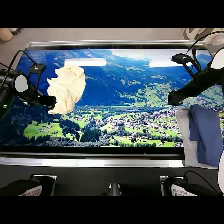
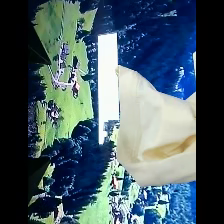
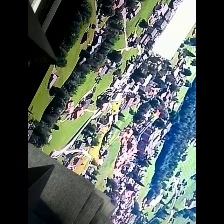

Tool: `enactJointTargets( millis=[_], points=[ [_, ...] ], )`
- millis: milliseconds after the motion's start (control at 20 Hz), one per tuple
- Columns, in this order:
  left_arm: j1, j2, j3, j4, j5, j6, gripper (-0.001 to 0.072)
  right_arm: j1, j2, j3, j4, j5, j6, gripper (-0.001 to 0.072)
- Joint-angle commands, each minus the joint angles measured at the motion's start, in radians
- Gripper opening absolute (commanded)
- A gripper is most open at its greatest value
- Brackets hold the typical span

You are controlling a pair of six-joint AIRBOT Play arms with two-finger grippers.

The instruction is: Fold the shirts.

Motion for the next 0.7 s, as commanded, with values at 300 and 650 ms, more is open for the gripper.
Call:
enactJointTargets(
  millis=[300,650],
  points=[
    [0.000,0.000,0.000,0.000,0.000,0.000,0.0668,0.001,-0.001,0.000,0.000,0.000,0.000,0.0680],
    [-0.001,0.000,0.000,0.000,0.000,0.000,0.0668,0.001,-0.001,0.000,0.000,-0.076,0.000,0.0680]
  ],
)
